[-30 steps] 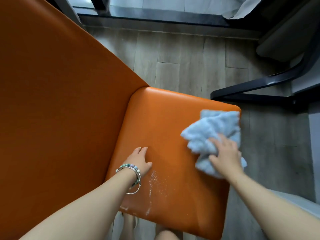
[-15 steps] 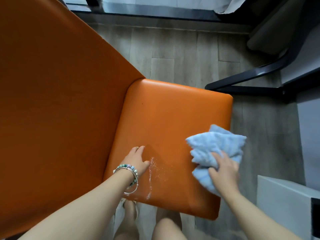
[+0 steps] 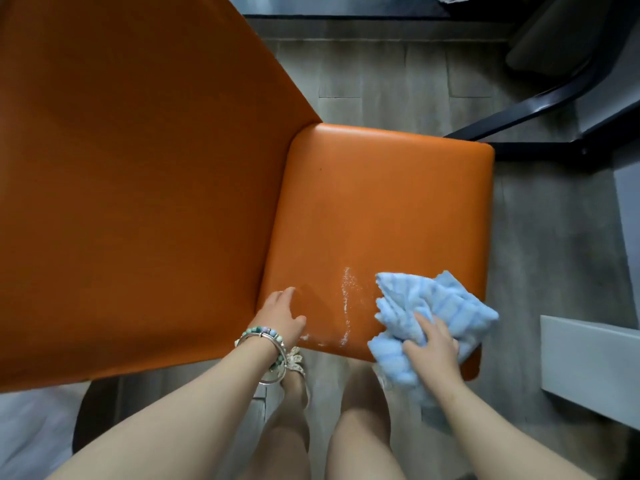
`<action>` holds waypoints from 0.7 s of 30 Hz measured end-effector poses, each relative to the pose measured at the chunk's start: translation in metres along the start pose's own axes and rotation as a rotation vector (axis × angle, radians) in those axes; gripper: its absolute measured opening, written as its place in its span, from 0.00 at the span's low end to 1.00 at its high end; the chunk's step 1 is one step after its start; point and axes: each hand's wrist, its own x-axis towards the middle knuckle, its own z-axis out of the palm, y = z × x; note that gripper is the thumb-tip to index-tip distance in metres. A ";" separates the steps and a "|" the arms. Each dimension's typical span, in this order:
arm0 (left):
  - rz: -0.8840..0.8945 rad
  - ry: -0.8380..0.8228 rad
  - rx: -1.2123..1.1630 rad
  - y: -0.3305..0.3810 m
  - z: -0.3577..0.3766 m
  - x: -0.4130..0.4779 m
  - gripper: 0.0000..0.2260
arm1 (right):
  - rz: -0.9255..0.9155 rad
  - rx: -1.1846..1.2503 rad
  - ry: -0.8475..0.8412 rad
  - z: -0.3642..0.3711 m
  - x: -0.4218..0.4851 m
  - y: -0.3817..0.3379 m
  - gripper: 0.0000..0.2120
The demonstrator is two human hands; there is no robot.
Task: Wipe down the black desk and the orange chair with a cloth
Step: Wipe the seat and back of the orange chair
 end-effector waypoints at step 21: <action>-0.113 0.104 -0.171 -0.026 0.016 -0.033 0.27 | 0.047 0.253 0.289 -0.052 0.016 -0.010 0.19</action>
